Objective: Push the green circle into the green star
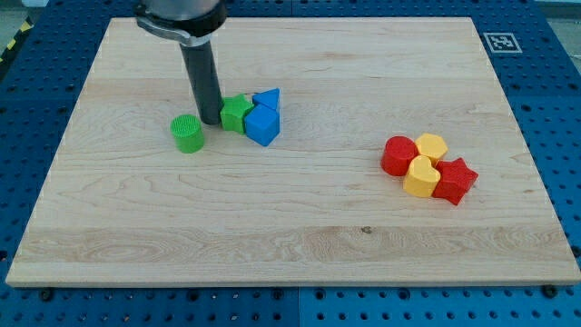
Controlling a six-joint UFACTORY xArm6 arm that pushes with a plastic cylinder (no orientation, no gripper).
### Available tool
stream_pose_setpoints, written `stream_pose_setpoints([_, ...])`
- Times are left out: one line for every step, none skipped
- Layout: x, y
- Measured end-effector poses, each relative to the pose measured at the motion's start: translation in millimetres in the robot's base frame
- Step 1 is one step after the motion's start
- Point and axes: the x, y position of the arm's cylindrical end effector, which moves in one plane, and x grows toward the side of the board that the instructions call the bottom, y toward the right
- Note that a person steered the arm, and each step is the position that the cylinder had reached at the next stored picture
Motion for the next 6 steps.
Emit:
stream_pose_setpoints([0, 10])
stream_pose_setpoints([0, 15])
stream_pose_setpoints([-2, -57])
stream_pose_setpoints([-2, -139])
stream_pose_setpoints([25, -142])
stream_pose_setpoints([42, -95])
